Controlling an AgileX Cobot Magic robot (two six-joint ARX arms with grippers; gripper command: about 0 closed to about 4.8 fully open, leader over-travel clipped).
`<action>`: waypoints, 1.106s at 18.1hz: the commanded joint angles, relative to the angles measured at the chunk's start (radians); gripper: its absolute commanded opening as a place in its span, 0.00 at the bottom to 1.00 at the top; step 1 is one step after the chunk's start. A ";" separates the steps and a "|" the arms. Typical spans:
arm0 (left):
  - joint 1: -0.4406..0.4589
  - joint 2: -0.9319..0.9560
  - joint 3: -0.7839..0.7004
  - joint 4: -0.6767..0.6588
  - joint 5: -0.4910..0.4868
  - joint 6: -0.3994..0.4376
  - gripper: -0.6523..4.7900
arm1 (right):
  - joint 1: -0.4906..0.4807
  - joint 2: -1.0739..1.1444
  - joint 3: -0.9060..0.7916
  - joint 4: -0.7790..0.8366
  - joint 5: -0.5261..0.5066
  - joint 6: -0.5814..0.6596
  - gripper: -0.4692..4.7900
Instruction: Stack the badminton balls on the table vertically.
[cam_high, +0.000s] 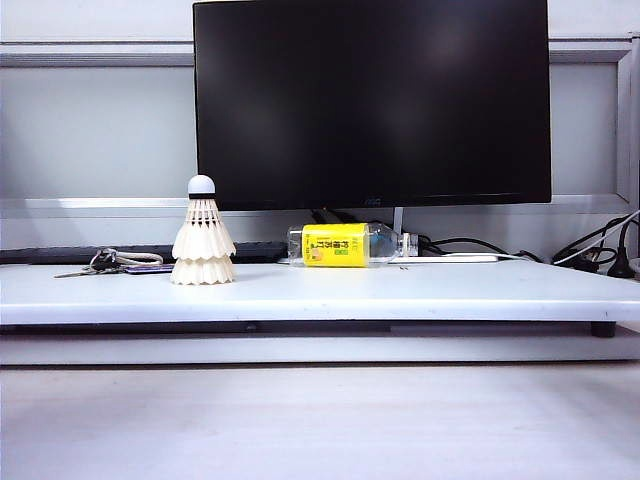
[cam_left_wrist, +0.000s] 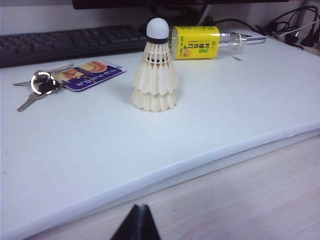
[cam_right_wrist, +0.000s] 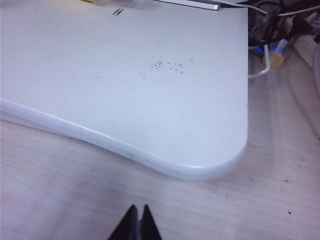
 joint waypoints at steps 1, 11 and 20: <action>0.000 -0.003 -0.003 -0.018 0.002 0.001 0.11 | 0.001 0.001 0.000 0.012 -0.001 0.003 0.13; 0.007 -0.003 -0.003 -0.017 0.002 0.000 0.11 | 0.001 0.000 0.000 0.012 -0.001 0.003 0.13; 0.219 -0.003 -0.003 -0.017 0.002 0.001 0.11 | -0.027 -0.044 0.000 0.013 0.002 0.002 0.13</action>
